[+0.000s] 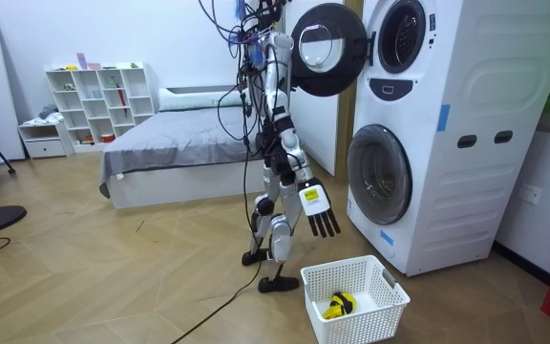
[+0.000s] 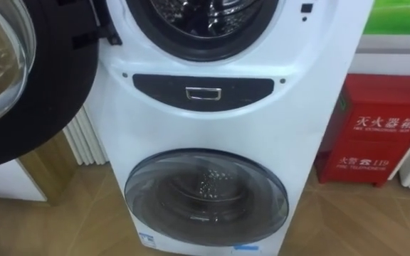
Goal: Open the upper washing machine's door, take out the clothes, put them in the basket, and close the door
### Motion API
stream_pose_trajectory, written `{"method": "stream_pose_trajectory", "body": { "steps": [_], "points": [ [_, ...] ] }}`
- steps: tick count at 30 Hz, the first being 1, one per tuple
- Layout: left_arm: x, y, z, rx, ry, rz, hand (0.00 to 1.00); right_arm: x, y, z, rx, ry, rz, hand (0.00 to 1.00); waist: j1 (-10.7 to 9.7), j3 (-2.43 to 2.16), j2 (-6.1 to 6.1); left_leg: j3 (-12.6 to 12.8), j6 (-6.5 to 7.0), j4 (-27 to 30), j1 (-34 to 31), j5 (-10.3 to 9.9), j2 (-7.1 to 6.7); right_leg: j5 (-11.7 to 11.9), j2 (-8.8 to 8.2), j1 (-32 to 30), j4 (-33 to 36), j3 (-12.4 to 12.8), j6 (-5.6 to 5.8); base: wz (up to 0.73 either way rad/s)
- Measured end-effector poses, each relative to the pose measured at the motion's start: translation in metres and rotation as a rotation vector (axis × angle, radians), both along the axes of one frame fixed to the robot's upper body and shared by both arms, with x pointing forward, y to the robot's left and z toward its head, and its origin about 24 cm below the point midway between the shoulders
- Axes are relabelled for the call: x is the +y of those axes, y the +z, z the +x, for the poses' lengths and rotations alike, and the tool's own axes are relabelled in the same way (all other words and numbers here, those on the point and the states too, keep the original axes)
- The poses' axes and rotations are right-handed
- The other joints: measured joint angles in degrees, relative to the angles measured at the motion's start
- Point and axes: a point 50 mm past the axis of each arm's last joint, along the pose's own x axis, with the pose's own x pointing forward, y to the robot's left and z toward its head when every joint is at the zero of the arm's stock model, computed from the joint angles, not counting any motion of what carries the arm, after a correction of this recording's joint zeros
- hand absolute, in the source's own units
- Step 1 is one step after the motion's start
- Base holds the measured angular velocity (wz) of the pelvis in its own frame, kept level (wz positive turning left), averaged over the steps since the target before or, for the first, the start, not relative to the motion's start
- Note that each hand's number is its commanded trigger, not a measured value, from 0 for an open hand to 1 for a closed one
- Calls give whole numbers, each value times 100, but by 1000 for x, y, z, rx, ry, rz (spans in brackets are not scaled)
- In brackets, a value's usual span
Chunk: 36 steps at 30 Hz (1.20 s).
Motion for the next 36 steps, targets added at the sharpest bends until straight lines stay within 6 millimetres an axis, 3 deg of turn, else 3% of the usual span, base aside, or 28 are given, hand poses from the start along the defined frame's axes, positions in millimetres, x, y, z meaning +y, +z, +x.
{"method": "stream_pose_trajectory", "body": {
  "steps": [4,10,14,20,24,30,36],
  "points": [
    [-21,5,9,-26,-47,12,0,5,-1,7,-11,43,11,0,15,25,-31,-214,3,50,-127,1,-22,33,-23,29,-9,-7,31,36],
    [-50,2,13,6,-110,67,0,16,-9,25,10,148,60,0,-124,40,-42,-439,30,165,-297,16,-67,43,-105,105,-92,-127,51,39],
    [-72,2,5,-7,-135,115,0,25,-15,23,34,166,101,0,-124,67,-73,-501,70,185,-375,40,-81,59,-131,106,-90,21,77,26],
    [-88,1,-4,-41,-157,102,0,36,-21,13,88,163,140,0,-131,107,-114,-517,100,175,-410,58,-137,58,-177,106,-89,-76,80,6],
    [-96,-2,-5,-68,-160,66,0,37,-22,13,100,167,138,0,-144,108,-120,-526,137,165,-424,79,-155,77,-213,104,-92,-85,123,2],
    [-105,-3,-15,-58,-181,95,0,40,-23,22,91,216,134,0,-187,90,-179,-527,190,83,-376,119,-192,91,-264,121,-77,-147,146,0],
    [-122,-18,-20,-30,-263,57,0,46,-23,35,38,236,149,0,-212,90,-198,-545,233,70,-386,142,-264,95,-335,94,-53,-181,190,1]
  ]
}}
